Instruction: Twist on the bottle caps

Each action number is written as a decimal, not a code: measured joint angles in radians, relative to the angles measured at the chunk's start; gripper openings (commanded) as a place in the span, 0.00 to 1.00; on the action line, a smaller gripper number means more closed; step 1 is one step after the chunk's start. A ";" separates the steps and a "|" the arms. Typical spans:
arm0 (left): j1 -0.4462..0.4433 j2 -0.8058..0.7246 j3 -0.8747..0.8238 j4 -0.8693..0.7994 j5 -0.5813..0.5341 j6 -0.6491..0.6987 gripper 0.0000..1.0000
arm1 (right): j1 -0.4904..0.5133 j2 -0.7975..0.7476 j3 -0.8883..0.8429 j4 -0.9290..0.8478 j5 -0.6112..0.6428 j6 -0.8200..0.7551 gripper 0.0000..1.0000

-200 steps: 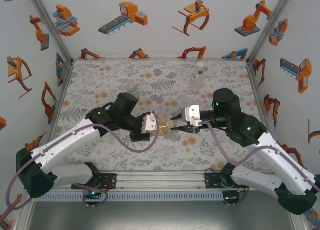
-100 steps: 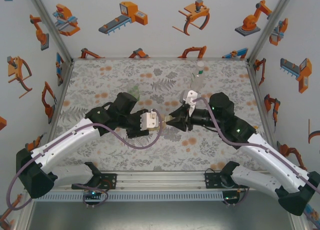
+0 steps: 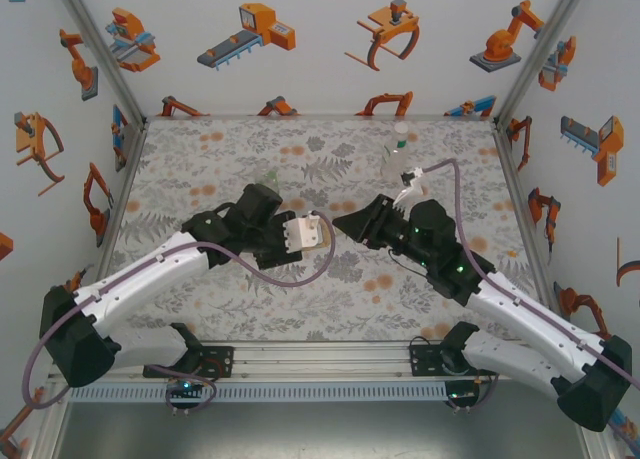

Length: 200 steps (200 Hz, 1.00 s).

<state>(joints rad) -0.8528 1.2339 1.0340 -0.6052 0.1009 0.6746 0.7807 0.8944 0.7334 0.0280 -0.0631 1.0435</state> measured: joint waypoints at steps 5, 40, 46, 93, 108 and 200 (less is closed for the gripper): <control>-0.002 0.000 0.000 0.000 -0.005 0.000 0.00 | 0.000 0.001 0.001 -0.010 0.005 0.028 0.00; -0.008 0.005 0.000 0.009 -0.027 0.000 0.00 | 0.000 0.008 0.031 -0.085 0.031 0.143 0.00; -0.009 0.005 0.000 0.012 -0.027 0.000 0.00 | 0.000 0.008 0.035 -0.093 0.034 0.149 0.00; -0.008 -0.013 0.000 0.017 0.005 0.000 0.00 | 0.000 0.008 0.061 -0.086 0.021 0.039 0.26; -0.002 -0.029 0.000 0.022 0.041 0.000 0.00 | 0.000 0.004 0.089 -0.084 -0.010 -0.068 0.42; -0.004 -0.066 0.008 -0.042 0.339 0.068 0.00 | 0.001 -0.081 0.276 -0.280 -0.498 -1.136 0.54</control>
<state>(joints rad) -0.8570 1.1683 1.0424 -0.6472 0.4400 0.7422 0.7815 0.8131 1.0096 -0.2516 -0.5610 -0.0925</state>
